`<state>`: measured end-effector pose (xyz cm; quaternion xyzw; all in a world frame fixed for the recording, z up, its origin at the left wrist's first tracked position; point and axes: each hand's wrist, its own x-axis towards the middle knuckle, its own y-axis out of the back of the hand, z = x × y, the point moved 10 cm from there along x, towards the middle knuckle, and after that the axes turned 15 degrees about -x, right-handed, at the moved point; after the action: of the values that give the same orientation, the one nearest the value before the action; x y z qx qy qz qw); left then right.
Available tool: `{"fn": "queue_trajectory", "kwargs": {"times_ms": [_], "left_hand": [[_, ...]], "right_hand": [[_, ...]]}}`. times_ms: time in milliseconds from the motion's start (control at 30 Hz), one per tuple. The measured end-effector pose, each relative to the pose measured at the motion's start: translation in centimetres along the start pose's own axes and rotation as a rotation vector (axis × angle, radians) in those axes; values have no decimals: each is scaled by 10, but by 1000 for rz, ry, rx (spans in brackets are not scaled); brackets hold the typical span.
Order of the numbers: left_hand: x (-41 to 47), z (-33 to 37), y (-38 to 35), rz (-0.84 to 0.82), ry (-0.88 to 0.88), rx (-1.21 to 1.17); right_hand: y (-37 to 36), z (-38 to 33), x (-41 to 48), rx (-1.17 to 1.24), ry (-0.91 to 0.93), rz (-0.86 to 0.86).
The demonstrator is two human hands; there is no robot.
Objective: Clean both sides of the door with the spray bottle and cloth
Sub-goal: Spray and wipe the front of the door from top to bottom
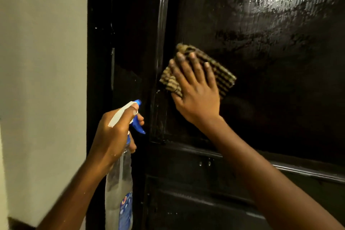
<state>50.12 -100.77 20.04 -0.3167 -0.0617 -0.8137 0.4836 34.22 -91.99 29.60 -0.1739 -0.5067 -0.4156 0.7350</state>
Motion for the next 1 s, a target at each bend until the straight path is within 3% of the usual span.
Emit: {"fn": "queue_trajectory", "kwargs": {"times_ms": [133, 300, 533, 633, 767, 867, 1000], "left_hand": [[-3, -3, 16, 32, 26, -1], [-5, -3, 12, -10, 21, 28], [-4, -1, 14, -8, 35, -61], [-3, -1, 15, 3, 27, -40], [-5, 1, 13, -3, 21, -36], [-6, 5, 8, -19, 14, -25], [-7, 9, 2, -34, 10, -32]], "right_hand": [[-13, -66, -53, 20, 360, -4], [-19, -76, -94, 64, 666, -42], [6, -24, 21, 96, 258, -7], [0, -50, -5, 160, 334, -28], [-6, -87, -68, 248, 592, -110], [-2, -82, -64, 222, 717, -94], [13, -38, 14, 258, 440, 1]]}}
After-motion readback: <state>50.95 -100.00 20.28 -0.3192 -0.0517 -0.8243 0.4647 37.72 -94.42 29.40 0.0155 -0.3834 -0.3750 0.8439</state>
